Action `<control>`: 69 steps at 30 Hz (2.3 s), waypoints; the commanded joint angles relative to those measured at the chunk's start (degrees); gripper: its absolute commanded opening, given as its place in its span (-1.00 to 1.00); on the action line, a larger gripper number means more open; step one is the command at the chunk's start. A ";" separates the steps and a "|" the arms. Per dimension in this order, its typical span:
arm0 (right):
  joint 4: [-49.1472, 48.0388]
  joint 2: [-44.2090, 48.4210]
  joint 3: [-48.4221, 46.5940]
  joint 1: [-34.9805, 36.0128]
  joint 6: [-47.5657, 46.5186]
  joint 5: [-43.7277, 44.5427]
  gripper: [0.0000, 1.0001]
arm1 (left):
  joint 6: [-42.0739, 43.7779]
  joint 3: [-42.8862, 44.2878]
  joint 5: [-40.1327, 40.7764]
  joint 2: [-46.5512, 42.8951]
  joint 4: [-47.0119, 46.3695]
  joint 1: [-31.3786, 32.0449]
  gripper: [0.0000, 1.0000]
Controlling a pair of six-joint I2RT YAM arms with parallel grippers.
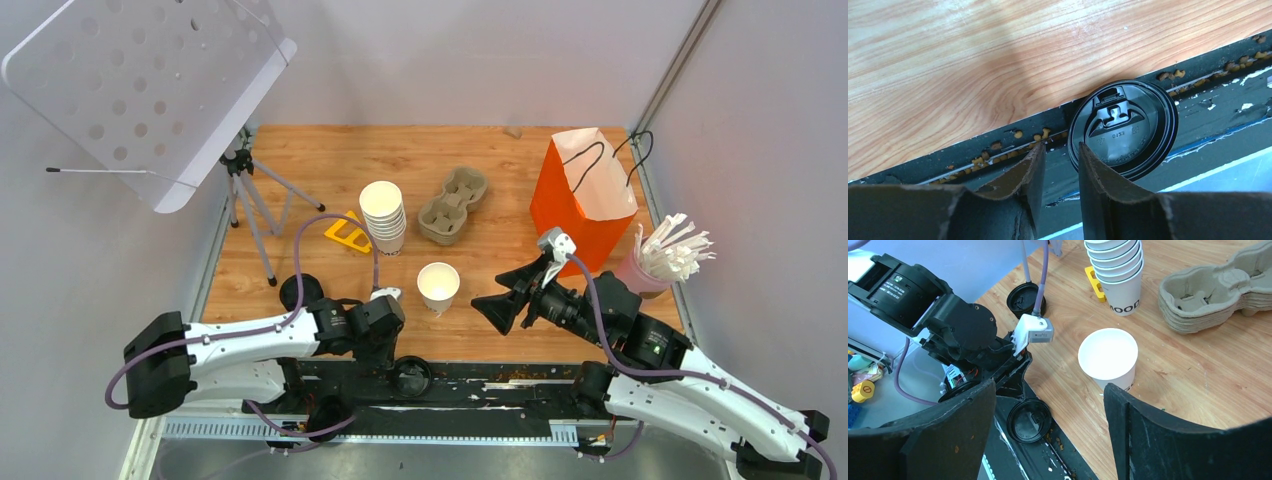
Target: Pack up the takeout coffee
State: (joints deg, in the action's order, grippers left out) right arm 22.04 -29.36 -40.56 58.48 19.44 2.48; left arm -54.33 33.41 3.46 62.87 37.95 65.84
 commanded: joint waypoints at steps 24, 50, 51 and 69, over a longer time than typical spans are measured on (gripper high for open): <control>0.15 3.81 -0.33 0.41 -0.93 2.97 0.59 | 0.09 3.73 0.10 9.34 -3.81 3.42 -1.00; -52.94 6.70 16.36 0.41 -23.19 -22.44 0.94 | -37.88 -11.78 -14.33 -32.04 -47.86 -13.20 -1.00; -53.55 6.22 16.40 0.41 -24.57 -22.03 0.95 | -39.72 -12.63 -14.49 -31.84 -51.95 -13.22 -1.00; -54.39 -3.61 14.10 0.50 -34.30 -25.17 0.96 | -44.37 -8.43 -25.36 -18.13 -73.06 -13.11 -1.00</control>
State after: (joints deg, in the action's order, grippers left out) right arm -29.98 -33.71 -24.43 58.50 -12.03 -22.46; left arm -97.80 22.81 -19.97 45.32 -30.09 52.82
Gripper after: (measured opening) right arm 0.983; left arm 0.008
